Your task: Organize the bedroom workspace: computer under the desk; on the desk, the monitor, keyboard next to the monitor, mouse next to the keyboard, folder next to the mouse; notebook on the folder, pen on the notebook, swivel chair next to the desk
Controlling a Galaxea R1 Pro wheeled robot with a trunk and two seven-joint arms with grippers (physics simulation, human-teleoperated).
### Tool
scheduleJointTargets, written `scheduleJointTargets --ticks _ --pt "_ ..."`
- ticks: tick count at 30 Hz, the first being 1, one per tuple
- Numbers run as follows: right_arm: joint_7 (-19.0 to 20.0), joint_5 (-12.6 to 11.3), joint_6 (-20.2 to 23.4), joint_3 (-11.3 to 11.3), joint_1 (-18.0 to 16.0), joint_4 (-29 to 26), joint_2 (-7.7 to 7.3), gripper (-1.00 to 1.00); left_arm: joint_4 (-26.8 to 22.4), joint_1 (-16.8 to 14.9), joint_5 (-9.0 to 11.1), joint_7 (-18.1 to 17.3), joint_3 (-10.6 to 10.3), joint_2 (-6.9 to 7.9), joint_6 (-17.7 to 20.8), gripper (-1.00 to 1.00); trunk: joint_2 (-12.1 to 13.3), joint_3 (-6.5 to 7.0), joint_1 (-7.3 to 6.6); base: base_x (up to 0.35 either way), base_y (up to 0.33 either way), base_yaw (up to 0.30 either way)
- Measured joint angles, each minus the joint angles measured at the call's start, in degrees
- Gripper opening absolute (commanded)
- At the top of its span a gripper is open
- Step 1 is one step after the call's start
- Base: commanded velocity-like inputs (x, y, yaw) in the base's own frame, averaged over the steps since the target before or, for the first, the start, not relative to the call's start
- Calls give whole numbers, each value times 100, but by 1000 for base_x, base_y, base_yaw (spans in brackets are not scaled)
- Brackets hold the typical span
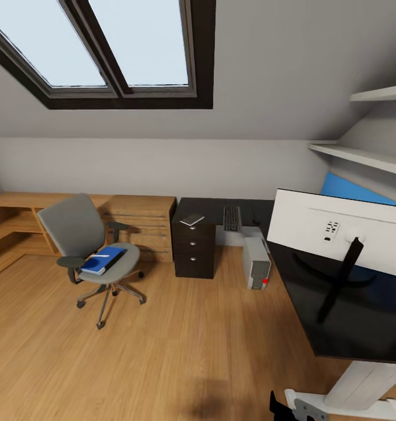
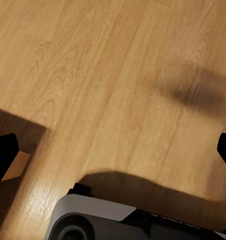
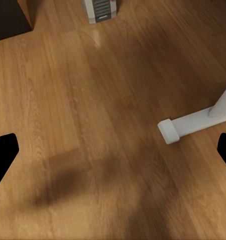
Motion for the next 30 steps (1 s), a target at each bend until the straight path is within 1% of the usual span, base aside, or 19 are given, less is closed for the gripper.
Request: scheduleJointTargets --ticks 3,7,28,30 --pt "0 0 0 0 0 0 0 100 0 0 0 0 0 2 1 100 0 0 -1 59 0 0" --pt "0 0 0 0 0 0 -3 100 0 0 0 0 0 2 1 100 -1 0 -2 213 0 0" --pt "18 8 0 2 0 -6 -6 100 2 0 16 0 17 0 1 100 -1 0 -3 326 0 0" --pt "22 75 0 10 0 -7 -8 100 6 0 16 0 18 2 0 100 -1 0 -3 334 0 0"
